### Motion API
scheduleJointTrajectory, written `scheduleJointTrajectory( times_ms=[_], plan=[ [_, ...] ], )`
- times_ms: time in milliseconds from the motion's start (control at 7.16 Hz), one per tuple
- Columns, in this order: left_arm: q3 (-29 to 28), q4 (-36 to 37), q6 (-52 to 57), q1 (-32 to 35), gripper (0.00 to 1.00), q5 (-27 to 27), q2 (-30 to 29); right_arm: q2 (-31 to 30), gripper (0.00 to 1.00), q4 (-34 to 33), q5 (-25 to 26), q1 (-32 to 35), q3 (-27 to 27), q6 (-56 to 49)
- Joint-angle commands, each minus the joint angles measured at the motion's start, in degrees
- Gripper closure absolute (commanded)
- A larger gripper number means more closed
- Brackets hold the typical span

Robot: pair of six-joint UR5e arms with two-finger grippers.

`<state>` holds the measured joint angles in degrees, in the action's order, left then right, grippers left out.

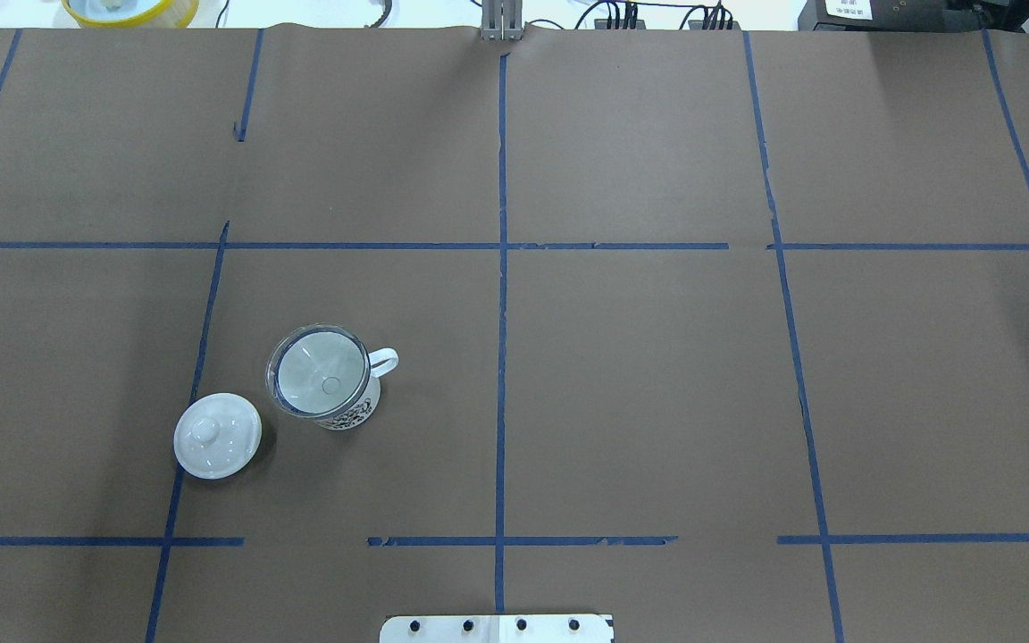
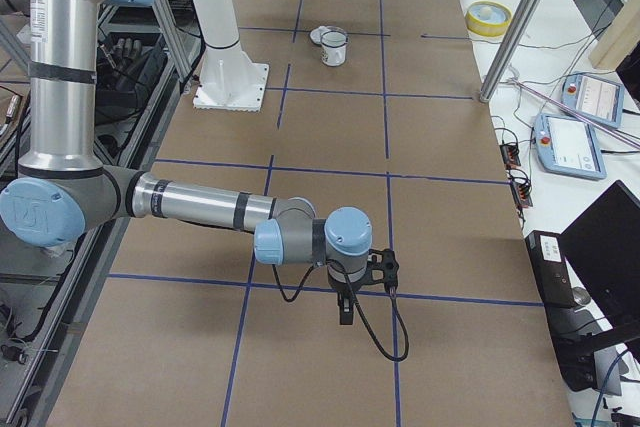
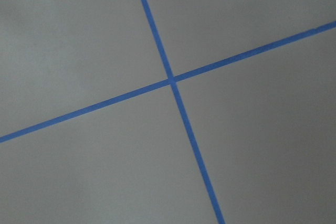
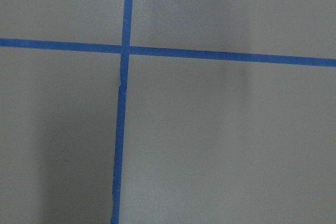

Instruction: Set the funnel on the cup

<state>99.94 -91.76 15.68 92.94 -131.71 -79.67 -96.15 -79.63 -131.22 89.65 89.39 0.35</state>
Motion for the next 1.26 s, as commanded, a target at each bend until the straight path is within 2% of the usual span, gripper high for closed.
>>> scheduleJointTrajectory(
  times_ms=[0,1118],
  plan=[
    [0.16,1.67,-0.03,0.13,0.00,-0.13,-0.04,0.00,0.00,0.00,0.00,0.00,0.00,0.00],
    [2.44,1.06,0.41,0.22,0.00,-0.04,0.22,0.00,0.00,0.00,0.00,0.00,0.00,0.00]
  ],
)
